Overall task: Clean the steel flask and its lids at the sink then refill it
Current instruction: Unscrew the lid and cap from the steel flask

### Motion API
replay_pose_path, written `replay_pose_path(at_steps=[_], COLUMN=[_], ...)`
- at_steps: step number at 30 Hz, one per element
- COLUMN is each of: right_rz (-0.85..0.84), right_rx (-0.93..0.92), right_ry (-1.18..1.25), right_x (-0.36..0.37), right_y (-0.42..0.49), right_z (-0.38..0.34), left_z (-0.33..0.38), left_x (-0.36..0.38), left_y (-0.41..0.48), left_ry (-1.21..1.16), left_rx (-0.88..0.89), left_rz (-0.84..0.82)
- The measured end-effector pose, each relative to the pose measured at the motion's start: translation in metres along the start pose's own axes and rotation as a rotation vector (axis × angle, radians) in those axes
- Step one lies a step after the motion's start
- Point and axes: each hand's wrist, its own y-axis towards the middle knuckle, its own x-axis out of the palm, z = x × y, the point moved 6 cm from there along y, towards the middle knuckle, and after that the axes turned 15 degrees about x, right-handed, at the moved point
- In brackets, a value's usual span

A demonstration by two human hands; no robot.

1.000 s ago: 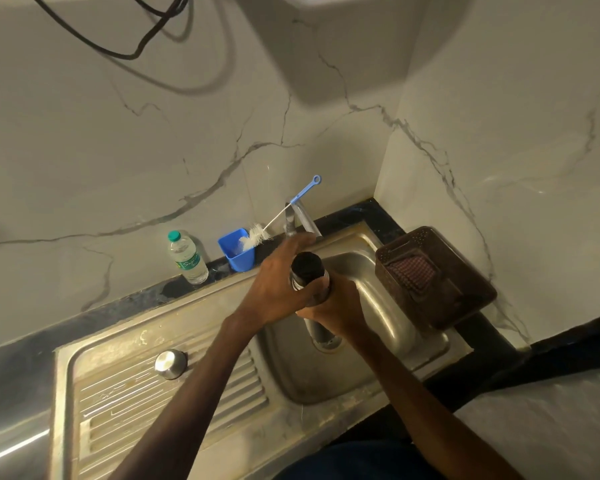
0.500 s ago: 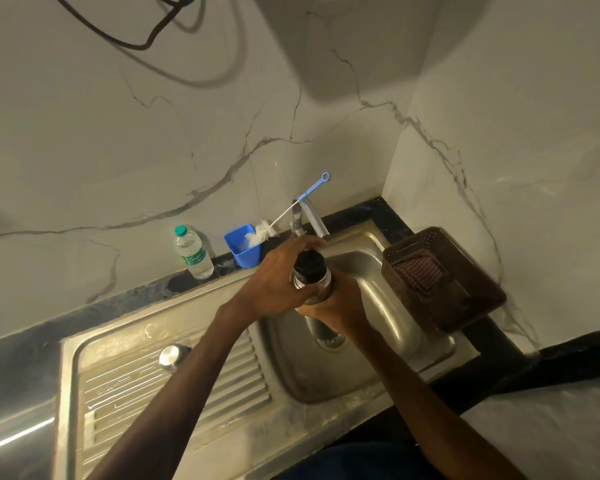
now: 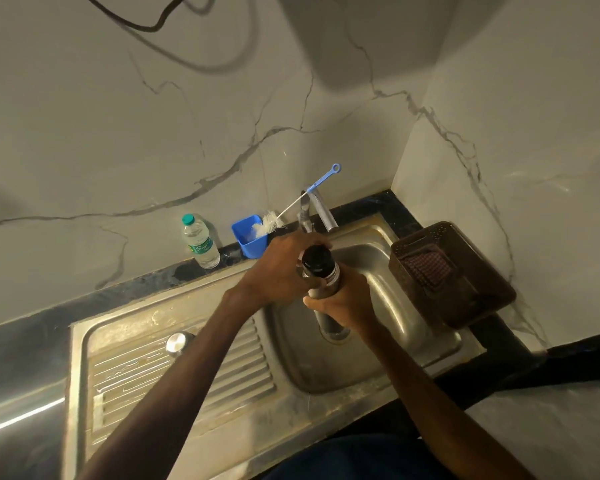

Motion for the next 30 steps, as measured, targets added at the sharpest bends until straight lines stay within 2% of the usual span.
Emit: replay_pose_path(at_steps=[4,7,16,23,30], right_rz=[0.001,-0.009,0.015,0.009,-0.059], right_rx=[0.022,0.033,0.032,0.008,-0.031], right_ry=[0.026,0.029,0.009,0.021,0.047], right_x=[0.002,0.005,0.01,0.03,0.046], right_y=[0.001,0.002,0.01,0.018,0.01], right_z=[0.001,0.001,0.002,0.005,0.002], left_z=[-0.005,-0.007,-0.023,-0.073,-0.142], left_x=[-0.011,-0.011,-0.04,-0.056,-0.014], left_y=[0.0,0.0,-0.025,-0.073,-0.121], left_ry=[0.075,0.101,-0.063,-0.046,0.062], left_rx=[-0.059,-0.098,-0.117,-0.261,-0.491], left_rz=[0.122,0.122,0.359,0.357,0.192])
